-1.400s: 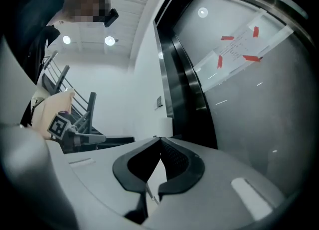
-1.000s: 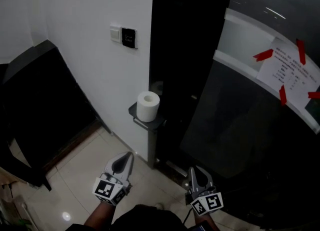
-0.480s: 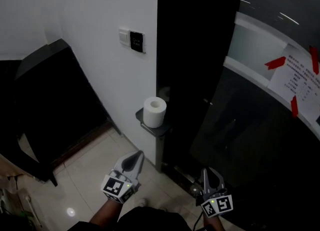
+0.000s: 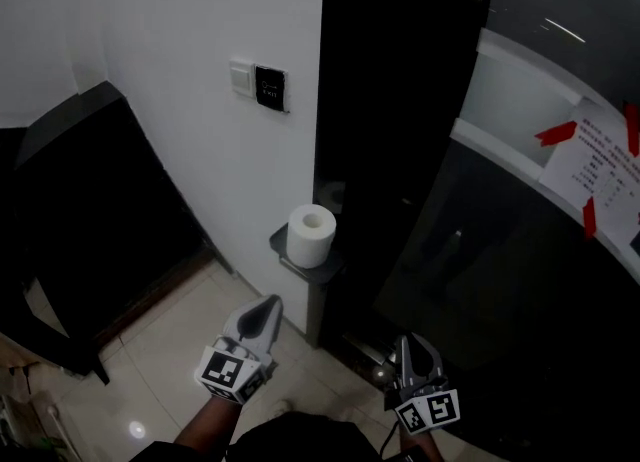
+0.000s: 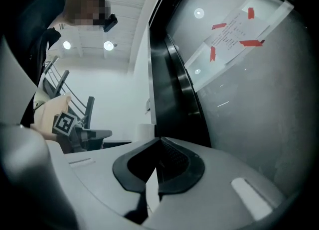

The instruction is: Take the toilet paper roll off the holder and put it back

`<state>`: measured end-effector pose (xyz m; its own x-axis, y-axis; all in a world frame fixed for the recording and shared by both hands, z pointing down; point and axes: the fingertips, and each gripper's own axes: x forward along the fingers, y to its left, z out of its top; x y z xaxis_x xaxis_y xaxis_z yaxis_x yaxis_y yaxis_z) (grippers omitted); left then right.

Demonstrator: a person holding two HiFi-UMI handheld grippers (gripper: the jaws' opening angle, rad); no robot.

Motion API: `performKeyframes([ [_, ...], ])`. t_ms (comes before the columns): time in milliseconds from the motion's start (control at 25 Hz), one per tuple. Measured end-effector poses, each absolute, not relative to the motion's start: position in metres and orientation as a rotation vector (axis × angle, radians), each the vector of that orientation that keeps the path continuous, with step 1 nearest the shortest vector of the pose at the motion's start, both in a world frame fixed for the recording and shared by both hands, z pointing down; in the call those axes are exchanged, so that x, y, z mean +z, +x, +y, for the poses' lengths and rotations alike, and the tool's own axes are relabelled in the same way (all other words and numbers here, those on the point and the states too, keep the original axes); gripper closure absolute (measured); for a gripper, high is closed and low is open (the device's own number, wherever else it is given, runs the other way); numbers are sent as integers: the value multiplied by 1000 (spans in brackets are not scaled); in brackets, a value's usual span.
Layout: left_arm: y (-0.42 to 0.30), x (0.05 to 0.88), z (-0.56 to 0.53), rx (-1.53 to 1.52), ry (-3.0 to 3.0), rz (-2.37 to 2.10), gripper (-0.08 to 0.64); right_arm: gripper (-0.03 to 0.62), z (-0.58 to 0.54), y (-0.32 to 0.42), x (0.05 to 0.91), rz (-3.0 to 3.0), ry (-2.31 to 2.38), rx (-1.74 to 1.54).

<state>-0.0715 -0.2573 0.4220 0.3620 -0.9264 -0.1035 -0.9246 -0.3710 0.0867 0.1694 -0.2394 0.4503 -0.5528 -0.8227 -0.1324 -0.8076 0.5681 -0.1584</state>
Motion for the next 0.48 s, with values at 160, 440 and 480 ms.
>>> performKeyframes([
  [160, -77, 428, -266, -194, 2586, -1734, 558, 578, -245, 162, 458, 2620, -1390, -145],
  [440, -79, 422, -294, -168, 2619, -1711, 558, 578, -254, 160, 463, 2613, -1446, -155],
  [480, -76, 419, -299, -167, 2637, -1699, 557, 578, -254, 161, 461, 2608, -1457, -148],
])
